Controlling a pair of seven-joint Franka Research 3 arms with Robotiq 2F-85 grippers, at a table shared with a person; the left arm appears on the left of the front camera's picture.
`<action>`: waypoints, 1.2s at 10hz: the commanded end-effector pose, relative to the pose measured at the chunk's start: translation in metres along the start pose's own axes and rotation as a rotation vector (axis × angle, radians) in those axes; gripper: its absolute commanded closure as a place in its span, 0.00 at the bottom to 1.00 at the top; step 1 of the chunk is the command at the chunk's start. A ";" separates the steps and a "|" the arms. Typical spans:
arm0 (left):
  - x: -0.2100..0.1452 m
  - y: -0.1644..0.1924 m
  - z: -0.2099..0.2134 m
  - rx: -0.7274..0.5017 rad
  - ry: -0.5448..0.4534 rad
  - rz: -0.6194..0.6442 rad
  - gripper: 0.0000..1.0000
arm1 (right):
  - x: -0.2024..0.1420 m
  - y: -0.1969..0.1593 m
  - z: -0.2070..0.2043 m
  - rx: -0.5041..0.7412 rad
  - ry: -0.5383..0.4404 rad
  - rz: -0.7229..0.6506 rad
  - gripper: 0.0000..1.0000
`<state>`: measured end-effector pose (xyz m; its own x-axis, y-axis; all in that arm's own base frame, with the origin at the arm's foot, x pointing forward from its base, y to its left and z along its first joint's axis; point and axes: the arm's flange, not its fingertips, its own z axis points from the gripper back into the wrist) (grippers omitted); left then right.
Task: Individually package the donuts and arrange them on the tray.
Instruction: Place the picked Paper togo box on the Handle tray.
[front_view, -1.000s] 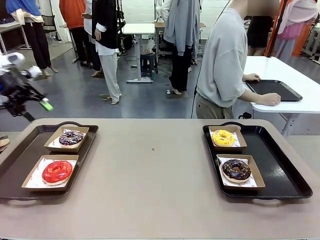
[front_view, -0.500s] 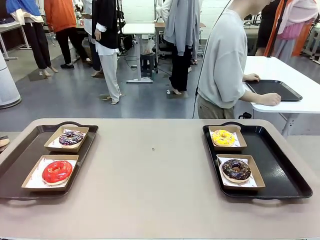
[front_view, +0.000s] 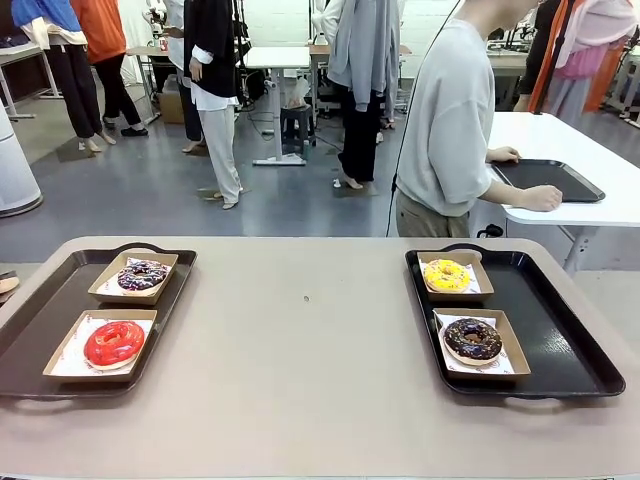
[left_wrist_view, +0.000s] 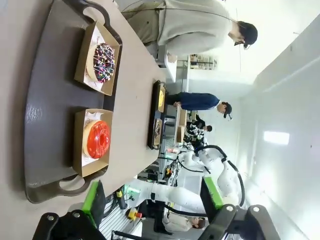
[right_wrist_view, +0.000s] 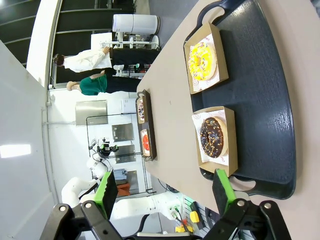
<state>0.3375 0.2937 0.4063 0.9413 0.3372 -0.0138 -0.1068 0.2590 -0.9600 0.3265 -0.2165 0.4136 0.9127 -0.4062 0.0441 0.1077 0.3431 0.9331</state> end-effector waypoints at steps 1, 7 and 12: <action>0.006 -0.006 -0.008 0.019 0.028 0.009 0.00 | 0.000 0.001 0.000 0.002 0.000 0.003 0.00; 0.000 0.000 0.000 0.000 0.000 0.000 0.00 | 0.000 0.001 0.000 0.002 0.000 0.003 0.00; 0.000 0.000 0.000 0.000 0.000 0.000 0.00 | 0.000 0.001 0.000 0.002 0.000 0.003 0.00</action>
<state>0.3391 0.2930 0.4052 0.9425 0.3337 -0.0182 -0.1103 0.2593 -0.9595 0.3265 -0.2165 0.4136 0.9127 -0.4062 0.0441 0.1077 0.3431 0.9331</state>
